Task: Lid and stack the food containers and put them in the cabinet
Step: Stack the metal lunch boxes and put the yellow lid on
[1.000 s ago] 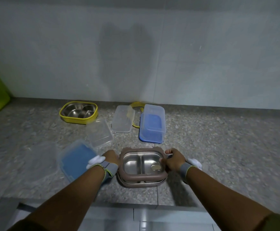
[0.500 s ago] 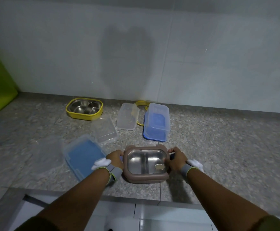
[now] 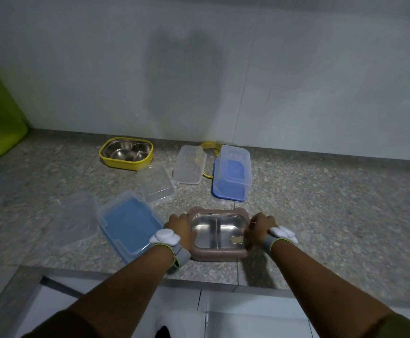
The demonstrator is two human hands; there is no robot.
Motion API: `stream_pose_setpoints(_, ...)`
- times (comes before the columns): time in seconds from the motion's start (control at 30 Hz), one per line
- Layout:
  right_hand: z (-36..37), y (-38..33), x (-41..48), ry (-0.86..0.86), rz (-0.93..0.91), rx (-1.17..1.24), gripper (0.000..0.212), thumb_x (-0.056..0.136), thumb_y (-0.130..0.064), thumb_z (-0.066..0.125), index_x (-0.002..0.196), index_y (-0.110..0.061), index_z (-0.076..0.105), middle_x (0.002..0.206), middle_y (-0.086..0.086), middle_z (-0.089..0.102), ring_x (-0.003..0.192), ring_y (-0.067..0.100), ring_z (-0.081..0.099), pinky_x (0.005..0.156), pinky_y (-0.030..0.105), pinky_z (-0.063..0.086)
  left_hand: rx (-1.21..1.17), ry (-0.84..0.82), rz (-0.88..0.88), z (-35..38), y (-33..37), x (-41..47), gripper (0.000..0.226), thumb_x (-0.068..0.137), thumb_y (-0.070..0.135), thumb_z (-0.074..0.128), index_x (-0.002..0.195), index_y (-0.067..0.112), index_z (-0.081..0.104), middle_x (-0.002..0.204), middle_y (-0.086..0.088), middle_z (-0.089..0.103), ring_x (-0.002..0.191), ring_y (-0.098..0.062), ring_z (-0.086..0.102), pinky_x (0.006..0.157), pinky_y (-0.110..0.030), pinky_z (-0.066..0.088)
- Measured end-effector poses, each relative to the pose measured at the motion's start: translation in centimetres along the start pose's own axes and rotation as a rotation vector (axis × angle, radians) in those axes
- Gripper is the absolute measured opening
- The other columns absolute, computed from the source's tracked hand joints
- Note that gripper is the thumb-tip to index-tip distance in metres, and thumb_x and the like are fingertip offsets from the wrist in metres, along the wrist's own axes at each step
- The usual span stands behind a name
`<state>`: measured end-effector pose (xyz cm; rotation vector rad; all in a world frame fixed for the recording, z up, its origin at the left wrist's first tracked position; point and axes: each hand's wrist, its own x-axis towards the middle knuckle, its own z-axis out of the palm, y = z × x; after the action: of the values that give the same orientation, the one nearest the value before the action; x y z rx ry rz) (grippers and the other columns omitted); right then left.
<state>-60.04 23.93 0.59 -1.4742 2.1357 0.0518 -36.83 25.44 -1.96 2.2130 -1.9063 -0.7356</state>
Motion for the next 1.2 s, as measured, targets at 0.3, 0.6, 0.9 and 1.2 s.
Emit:
stream_pose_setpoints(0.3, 0.9, 0.5, 0.5, -0.048, 0.051, 0.277, 0.05, 0.086, -0.03, 0.074, 0.125, -0.01, 0.051, 0.119, 0.014, 0.066, 0.11, 0.03, 0.063, 0.097, 0.039, 0.05, -0.22, -0.031, -0.069, 0.4, -0.7, 0.7, 0.044, 0.081, 0.037, 0.068, 0.116, 0.012, 0.061, 0.119, -0.011, 0.067, 0.107, -0.03, 0.063, 0.08, -0.024, 0.042)
stream_pose_setpoints(0.6, -1.0, -2.2, 0.4, -0.001, -0.066, -0.02, 0.058, 0.075, -0.042, 0.072, 0.125, -0.02, 0.053, 0.129, 0.013, 0.052, 0.117, 0.032, 0.057, 0.097, 0.037, 0.048, -0.218, 0.019, -0.039, -2.4, -1.0, 1.8, 0.037, 0.081, 0.033, 0.071, 0.111, 0.012, 0.066, 0.112, -0.008, 0.07, 0.104, -0.026, 0.065, 0.079, -0.02, 0.041)
stream_pose_setpoints(0.9, -1.1, -12.4, 1.5, -0.012, -0.366, 0.153, 0.036, 0.082, -0.041, 0.071, 0.111, -0.023, 0.06, 0.11, 0.006, 0.069, 0.105, 0.027, 0.064, 0.088, 0.029, 0.047, -0.272, 0.17, -0.055, -13.2, -7.5, 6.3, 0.007, 0.08, 0.018, 0.069, 0.084, 0.013, 0.071, 0.088, -0.01, 0.075, 0.083, -0.028, 0.07, 0.076, -0.028, 0.053)
stream_pose_setpoints(1.2, 2.7, -27.9, 6.2, -0.071, -0.372, 0.239, 0.014, 0.088, -0.028, 0.068, 0.099, -0.021, 0.064, 0.092, 0.003, 0.067, 0.09, 0.026, 0.066, 0.078, 0.029, 0.05, -0.387, 0.186, -0.242, -19.3, -21.0, 17.1, 0.019, 0.084, 0.027, 0.061, 0.077, 0.011, 0.069, 0.077, -0.013, 0.071, 0.075, -0.034, 0.066, 0.074, -0.038, 0.056)
